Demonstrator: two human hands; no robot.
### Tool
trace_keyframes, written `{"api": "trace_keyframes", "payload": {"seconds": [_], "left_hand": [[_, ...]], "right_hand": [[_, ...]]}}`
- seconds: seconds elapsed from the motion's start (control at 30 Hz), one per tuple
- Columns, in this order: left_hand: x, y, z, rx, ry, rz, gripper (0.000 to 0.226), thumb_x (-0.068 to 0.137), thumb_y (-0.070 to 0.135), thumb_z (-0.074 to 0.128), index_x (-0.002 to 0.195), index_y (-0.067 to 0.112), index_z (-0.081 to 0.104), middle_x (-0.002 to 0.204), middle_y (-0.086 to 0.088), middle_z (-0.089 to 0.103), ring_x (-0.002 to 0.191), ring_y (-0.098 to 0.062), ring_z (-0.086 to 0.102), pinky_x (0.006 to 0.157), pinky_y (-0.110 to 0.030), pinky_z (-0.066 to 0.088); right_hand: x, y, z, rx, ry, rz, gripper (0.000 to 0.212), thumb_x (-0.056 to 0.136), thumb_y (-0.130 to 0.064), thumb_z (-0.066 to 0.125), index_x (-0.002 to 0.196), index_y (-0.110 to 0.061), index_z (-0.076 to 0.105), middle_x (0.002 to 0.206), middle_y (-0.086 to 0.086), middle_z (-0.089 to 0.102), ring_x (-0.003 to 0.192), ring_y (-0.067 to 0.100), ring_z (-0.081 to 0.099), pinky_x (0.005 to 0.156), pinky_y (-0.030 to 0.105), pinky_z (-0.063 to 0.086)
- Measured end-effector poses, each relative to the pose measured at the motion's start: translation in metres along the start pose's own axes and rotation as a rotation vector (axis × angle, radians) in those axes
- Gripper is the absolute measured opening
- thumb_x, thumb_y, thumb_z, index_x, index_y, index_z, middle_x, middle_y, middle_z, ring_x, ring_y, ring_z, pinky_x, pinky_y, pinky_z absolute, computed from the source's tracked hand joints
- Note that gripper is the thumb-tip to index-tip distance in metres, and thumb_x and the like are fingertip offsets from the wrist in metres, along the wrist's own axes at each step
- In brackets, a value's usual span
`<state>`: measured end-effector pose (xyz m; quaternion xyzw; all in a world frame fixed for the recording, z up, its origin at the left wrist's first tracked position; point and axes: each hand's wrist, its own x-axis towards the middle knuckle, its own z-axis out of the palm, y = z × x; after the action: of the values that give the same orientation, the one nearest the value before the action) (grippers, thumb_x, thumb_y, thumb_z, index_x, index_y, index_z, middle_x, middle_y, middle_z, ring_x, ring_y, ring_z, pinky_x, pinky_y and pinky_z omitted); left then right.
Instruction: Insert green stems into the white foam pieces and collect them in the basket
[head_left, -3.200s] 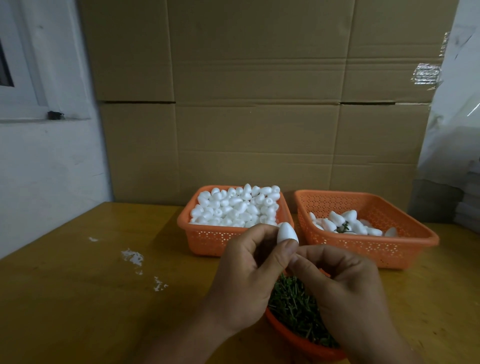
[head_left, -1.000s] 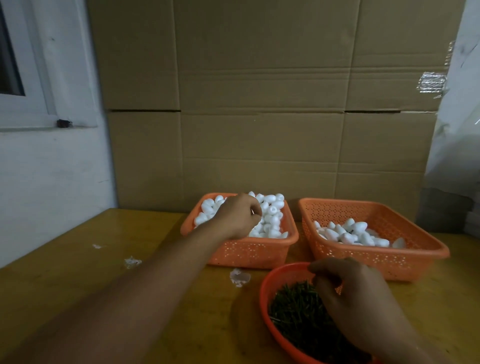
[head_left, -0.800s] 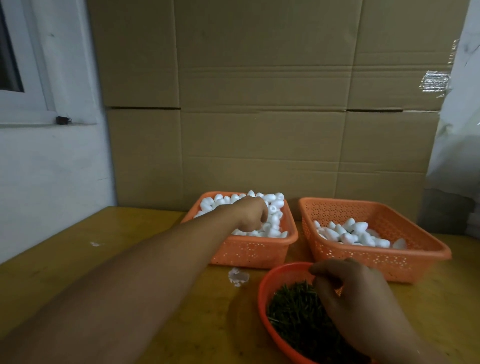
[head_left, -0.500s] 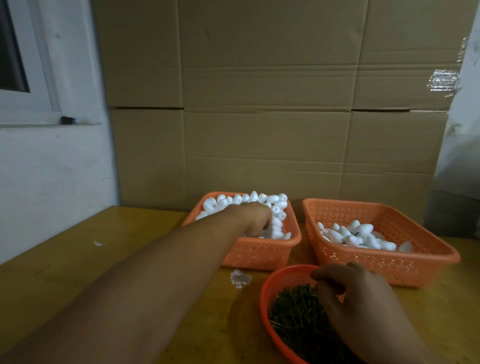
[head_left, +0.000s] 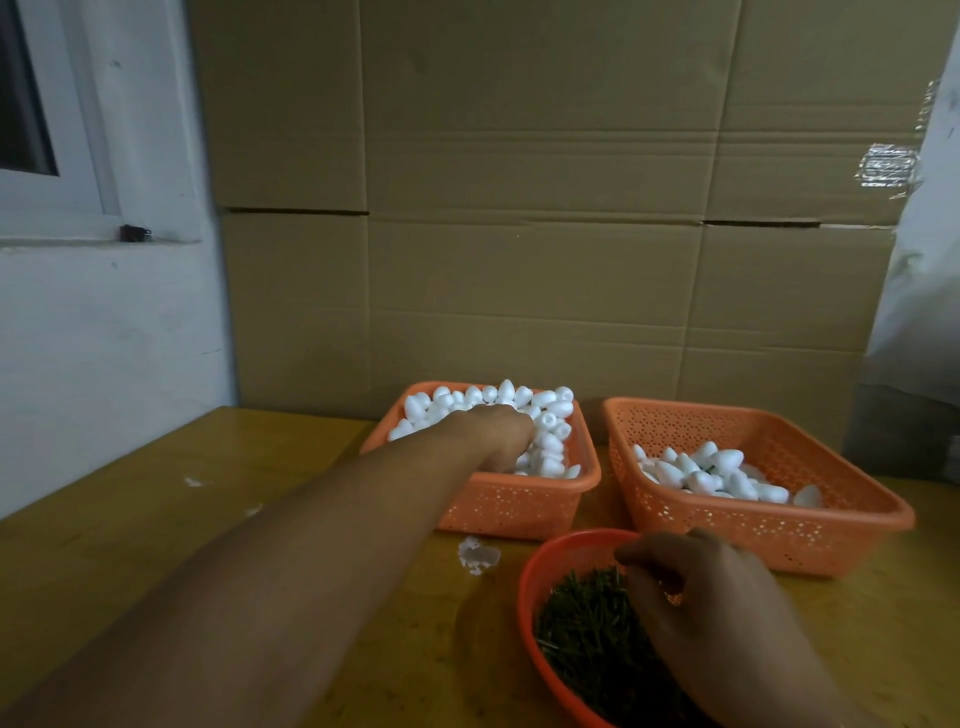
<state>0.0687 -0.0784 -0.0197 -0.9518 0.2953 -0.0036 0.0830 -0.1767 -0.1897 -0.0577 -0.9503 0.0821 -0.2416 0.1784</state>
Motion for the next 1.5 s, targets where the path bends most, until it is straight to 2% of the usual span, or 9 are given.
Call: {"api": "trace_keyframes", "payload": {"seconds": [0.07, 0.17, 0.3, 0.5, 0.67, 0.8, 1.13, 1.3, 1.5], "left_hand": [[0.0, -0.001, 0.0, 0.001, -0.01, 0.009, 0.038, 0.093, 0.033, 0.064, 0.129, 0.027, 0.054, 0.167, 0.0, 0.001, 0.149, -0.04, 0.012, 0.114, -0.06, 0.017], [0.002, -0.004, 0.0, -0.02, -0.01, 0.028, 0.031, 0.091, 0.031, 0.067, 0.122, 0.03, 0.061, 0.164, 0.0, 0.013, 0.145, -0.034, 0.02, 0.112, -0.054, 0.021], [0.006, -0.01, 0.001, -0.077, 0.042, 0.009, 0.051, 0.086, 0.039, 0.065, 0.134, 0.04, 0.046, 0.163, 0.0, 0.014, 0.139, -0.032, 0.03, 0.108, -0.056, 0.029], [-0.002, -0.019, -0.005, -0.243, 0.052, 0.061, 0.046, 0.085, 0.042, 0.053, 0.124, 0.058, 0.036, 0.152, 0.008, 0.036, 0.128, -0.025, 0.044, 0.105, -0.053, 0.035], [-0.008, -0.026, -0.004, -0.386, 0.146, 0.168, 0.045, 0.092, 0.024, 0.055, 0.076, 0.066, 0.05, 0.125, 0.012, 0.058, 0.117, -0.029, 0.059, 0.1, -0.052, 0.047], [-0.021, -0.024, -0.003, -0.562, 0.303, 0.237, 0.022, 0.095, 0.024, 0.059, 0.098, 0.046, 0.062, 0.102, 0.027, 0.059, 0.098, -0.005, 0.064, 0.093, -0.043, 0.052], [-0.112, 0.014, 0.001, -0.983, 0.647, 0.435, 0.006, 0.097, 0.01, 0.061, 0.101, 0.015, 0.062, 0.098, 0.005, 0.067, 0.096, -0.013, 0.066, 0.093, -0.038, 0.053], [-0.149, 0.033, 0.02, -1.275, 0.551, 0.447, 0.032, 0.092, 0.01, 0.066, 0.118, 0.027, 0.061, 0.109, 0.005, 0.068, 0.107, -0.014, 0.066, 0.094, -0.033, 0.055], [-0.169, 0.044, 0.033, -1.602, 0.425, 0.382, 0.023, 0.094, 0.027, 0.063, 0.114, 0.031, 0.073, 0.093, 0.002, 0.072, 0.088, -0.014, 0.067, 0.078, -0.024, 0.053]], "right_hand": [[0.0, 0.001, 0.0, 0.006, 0.0, -0.003, 0.018, 0.086, -0.035, 0.066, 0.1, -0.044, 0.074, 0.082, -0.015, 0.061, 0.076, 0.005, 0.063, 0.071, 0.032, 0.055], [0.001, 0.002, -0.001, 0.015, -0.012, -0.01, 0.019, 0.087, -0.033, 0.066, 0.102, -0.041, 0.074, 0.084, -0.015, 0.063, 0.077, 0.005, 0.063, 0.073, 0.033, 0.055], [0.001, 0.001, -0.001, 0.013, -0.014, -0.009, 0.019, 0.087, -0.032, 0.067, 0.102, -0.04, 0.075, 0.084, -0.015, 0.064, 0.075, 0.006, 0.063, 0.072, 0.033, 0.055], [-0.001, 0.0, 0.0, 0.005, -0.013, 0.008, 0.019, 0.085, -0.033, 0.068, 0.099, -0.043, 0.075, 0.082, -0.011, 0.064, 0.077, 0.009, 0.065, 0.074, 0.035, 0.055], [0.0, -0.001, -0.001, -0.011, -0.016, -0.001, 0.019, 0.085, -0.033, 0.067, 0.099, -0.043, 0.075, 0.081, -0.012, 0.064, 0.076, 0.008, 0.064, 0.073, 0.034, 0.055], [0.001, -0.002, -0.003, -0.016, -0.034, -0.021, 0.02, 0.088, -0.035, 0.064, 0.105, -0.041, 0.074, 0.088, -0.015, 0.067, 0.079, 0.007, 0.065, 0.074, 0.031, 0.055], [-0.001, -0.002, -0.011, -0.044, -0.128, -0.092, 0.015, 0.085, -0.04, 0.07, 0.096, -0.049, 0.072, 0.088, -0.018, 0.065, 0.085, 0.0, 0.059, 0.079, 0.028, 0.053], [-0.001, 0.0, -0.009, -0.124, -0.282, -0.111, 0.025, 0.088, -0.057, 0.059, 0.097, -0.037, 0.07, 0.084, -0.014, 0.069, 0.08, 0.002, 0.061, 0.074, 0.029, 0.055], [-0.001, 0.0, -0.006, -0.225, -0.439, -0.129, 0.031, 0.087, -0.059, 0.058, 0.103, -0.034, 0.066, 0.095, -0.012, 0.067, 0.091, 0.004, 0.06, 0.08, 0.029, 0.055]]}}
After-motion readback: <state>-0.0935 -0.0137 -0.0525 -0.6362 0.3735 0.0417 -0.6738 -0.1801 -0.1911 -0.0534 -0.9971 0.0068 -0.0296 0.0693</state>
